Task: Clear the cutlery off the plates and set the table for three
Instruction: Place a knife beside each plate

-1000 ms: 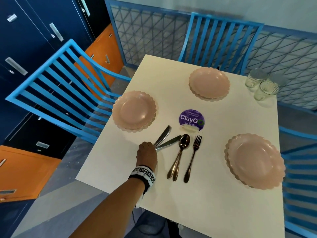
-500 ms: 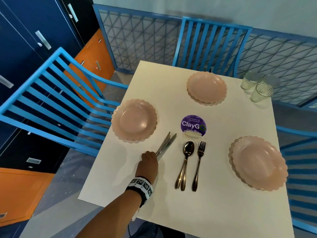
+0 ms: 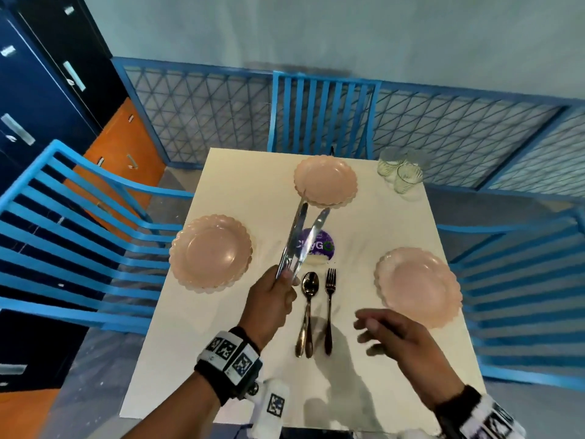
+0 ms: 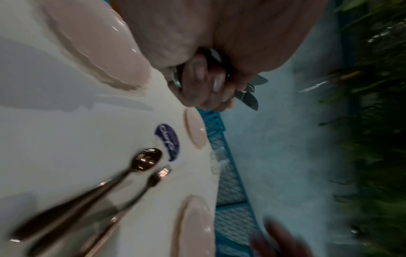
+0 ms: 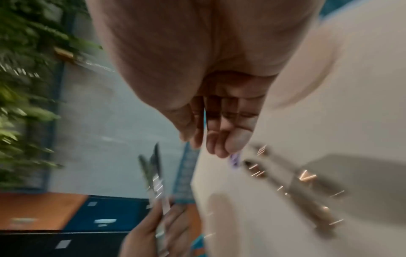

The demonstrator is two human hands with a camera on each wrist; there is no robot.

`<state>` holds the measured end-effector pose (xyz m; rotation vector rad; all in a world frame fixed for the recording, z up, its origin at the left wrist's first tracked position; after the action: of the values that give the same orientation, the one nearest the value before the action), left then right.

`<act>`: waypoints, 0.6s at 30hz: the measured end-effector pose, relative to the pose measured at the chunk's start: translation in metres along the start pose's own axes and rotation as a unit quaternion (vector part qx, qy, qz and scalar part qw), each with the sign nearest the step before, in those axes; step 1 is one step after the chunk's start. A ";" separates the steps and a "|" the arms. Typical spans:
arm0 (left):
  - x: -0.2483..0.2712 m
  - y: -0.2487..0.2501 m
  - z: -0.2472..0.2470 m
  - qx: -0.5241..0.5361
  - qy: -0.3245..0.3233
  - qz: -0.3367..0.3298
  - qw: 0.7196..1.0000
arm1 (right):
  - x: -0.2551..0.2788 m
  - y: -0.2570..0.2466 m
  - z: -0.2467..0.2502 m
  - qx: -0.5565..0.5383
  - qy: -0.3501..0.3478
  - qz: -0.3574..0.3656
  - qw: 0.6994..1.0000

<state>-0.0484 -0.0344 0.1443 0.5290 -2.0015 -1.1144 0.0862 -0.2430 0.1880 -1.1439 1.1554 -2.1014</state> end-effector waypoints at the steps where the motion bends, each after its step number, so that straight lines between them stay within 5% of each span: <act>1: 0.002 0.005 -0.015 0.010 -0.017 -0.006 1.000 | -0.015 -0.005 -0.005 -0.032 -0.001 -0.008 0.999; 8: -0.008 -0.003 -0.109 -0.031 -0.022 -0.048 0.998 | -0.067 -0.034 0.006 -0.117 0.086 0.011 0.989; 13: -0.014 -0.035 -0.165 -0.033 -0.042 -0.023 0.998 | -0.077 0.007 0.053 -0.130 0.091 -0.026 0.987; 18: -0.046 -0.072 -0.179 -0.098 0.018 -0.034 0.994 | -0.112 0.025 0.137 -0.171 0.148 0.001 0.974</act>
<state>0.1204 -0.1362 0.1213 0.5134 -1.8308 -1.3185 0.2626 -0.2365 0.1582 -0.9887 1.7096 -2.1786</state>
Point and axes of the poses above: each hand's wrist, its own x-axis away from the middle knuckle, its own z-axis out of the back of the hand, y = z × x, the point moved 1 cm from there along -x, towards the middle knuckle, and after that the axes turned 15 degrees about x, right-handed, at the moved point
